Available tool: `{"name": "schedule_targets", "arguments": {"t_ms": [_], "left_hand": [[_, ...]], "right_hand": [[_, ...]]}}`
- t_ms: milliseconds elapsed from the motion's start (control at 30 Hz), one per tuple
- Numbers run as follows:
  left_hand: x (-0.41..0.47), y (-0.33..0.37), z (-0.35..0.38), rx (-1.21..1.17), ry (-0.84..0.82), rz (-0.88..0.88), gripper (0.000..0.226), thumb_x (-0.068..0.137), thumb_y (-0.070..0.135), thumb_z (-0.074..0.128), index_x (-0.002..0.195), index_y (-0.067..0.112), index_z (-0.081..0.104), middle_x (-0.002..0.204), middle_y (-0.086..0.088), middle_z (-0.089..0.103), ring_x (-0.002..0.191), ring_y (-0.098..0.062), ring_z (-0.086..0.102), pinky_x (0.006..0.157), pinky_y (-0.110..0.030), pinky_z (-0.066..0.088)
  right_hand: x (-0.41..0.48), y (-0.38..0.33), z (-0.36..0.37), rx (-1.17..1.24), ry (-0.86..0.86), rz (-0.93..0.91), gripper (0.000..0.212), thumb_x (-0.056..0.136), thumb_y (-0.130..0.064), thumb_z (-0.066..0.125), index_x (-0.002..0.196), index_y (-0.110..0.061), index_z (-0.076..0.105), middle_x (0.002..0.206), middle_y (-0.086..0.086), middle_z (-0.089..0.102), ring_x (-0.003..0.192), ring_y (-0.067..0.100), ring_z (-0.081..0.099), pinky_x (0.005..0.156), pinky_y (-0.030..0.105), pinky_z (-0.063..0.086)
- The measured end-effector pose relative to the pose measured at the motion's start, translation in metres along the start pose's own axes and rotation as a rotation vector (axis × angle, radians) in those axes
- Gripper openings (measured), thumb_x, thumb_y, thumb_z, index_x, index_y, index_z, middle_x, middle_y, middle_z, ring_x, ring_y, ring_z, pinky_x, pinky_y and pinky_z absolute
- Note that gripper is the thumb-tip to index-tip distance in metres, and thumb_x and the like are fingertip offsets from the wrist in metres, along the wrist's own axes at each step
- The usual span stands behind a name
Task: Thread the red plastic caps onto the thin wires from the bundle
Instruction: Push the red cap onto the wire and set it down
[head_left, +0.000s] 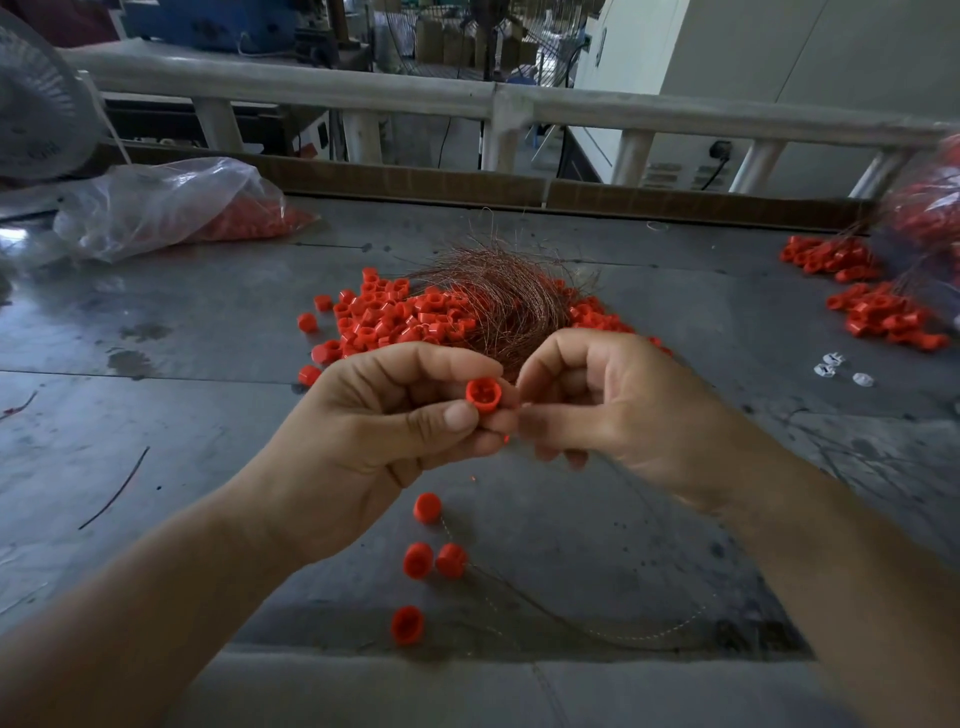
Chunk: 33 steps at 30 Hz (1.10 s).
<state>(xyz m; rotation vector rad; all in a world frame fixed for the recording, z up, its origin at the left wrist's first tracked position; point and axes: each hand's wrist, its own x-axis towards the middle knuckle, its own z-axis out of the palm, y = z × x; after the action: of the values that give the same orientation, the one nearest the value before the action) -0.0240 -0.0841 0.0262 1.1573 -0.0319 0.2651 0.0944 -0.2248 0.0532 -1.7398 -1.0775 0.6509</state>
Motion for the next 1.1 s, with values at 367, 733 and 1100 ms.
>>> {"name": "schedule_targets", "arguments": {"t_ms": [367, 733, 1100], "left_hand": [[0.001, 0.0, 0.001, 0.029, 0.117, -0.024, 0.023, 0.054, 0.007, 0.066, 0.073, 0.013, 0.076, 0.076, -0.008, 0.072, 0.07, -0.014, 0.07, 0.061, -0.019, 0.054], [0.002, -0.001, 0.002, 0.043, 0.121, -0.04, 0.023, 0.054, 0.007, 0.066, 0.074, 0.012, 0.075, 0.075, -0.008, 0.072, 0.069, -0.015, 0.07, 0.061, -0.02, 0.055], [0.003, -0.002, 0.001, 0.082, 0.178, -0.073, 0.02, 0.06, 0.003, 0.063, 0.075, 0.009, 0.075, 0.075, -0.01, 0.072, 0.068, -0.017, 0.07, 0.06, -0.02, 0.055]], "right_hand": [[0.012, 0.029, -0.031, -0.649, 0.129, 0.118, 0.013, 0.076, -0.016, 0.072, 0.073, -0.028, 0.067, 0.072, -0.012, 0.064, 0.067, -0.001, 0.058, 0.062, 0.009, 0.042], [0.02, 0.047, -0.022, -0.833, 0.109, 0.095, 0.022, 0.078, -0.013, 0.069, 0.098, -0.024, 0.069, 0.072, -0.017, 0.054, 0.067, -0.003, 0.05, 0.067, 0.004, 0.037], [0.016, 0.031, -0.029, -0.436, 0.255, 0.098, 0.022, 0.092, -0.012, 0.05, 0.077, -0.022, 0.062, 0.069, -0.002, 0.066, 0.061, 0.01, 0.065, 0.062, 0.024, 0.053]]}}
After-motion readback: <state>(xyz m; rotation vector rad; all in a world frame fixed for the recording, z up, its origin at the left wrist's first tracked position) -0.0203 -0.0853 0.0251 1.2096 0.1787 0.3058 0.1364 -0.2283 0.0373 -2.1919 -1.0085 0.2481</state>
